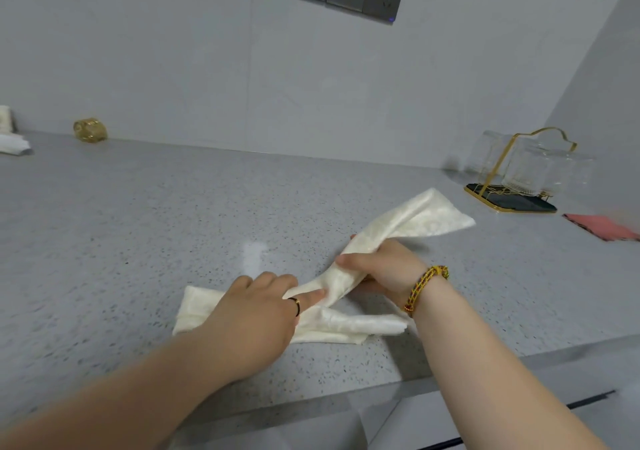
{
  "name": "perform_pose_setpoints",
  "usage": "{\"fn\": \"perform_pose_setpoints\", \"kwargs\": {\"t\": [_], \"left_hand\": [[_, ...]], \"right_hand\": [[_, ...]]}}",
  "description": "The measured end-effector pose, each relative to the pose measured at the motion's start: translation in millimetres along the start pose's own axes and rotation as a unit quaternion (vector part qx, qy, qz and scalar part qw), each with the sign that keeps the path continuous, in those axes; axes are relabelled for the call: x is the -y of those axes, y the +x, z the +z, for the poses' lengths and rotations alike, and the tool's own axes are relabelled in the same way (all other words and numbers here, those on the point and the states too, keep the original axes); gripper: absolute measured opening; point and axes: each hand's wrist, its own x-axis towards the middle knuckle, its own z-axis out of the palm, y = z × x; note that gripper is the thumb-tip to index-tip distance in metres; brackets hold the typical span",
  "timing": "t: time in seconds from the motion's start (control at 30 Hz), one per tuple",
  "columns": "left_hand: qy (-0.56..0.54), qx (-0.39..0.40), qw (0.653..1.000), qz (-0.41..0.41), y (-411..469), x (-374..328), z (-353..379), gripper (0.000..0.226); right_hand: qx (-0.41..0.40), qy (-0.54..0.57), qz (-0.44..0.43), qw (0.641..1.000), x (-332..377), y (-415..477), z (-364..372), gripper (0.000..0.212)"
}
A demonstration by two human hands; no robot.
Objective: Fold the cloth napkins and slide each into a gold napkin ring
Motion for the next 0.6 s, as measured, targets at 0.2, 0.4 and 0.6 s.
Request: {"fn": "perform_pose_setpoints", "kwargs": {"t": [0.2,0.4,0.6], "left_hand": [[0.023,0.016,1.000,0.007,10,-9,0,0.054],[-0.195,-0.031,0.978,-0.066,13,-2,6,0.044],[-0.239,-0.087,0.957,-0.138,-12,24,-16,0.049]], "right_hand": [[0.028,-0.086,0.018,0.996,13,0,-9,0.013],[-0.106,-0.178,-0.136,0.969,13,-9,26,0.027],[-0.093,-0.278,-0.293,0.910,-12,-14,52,0.055]]}}
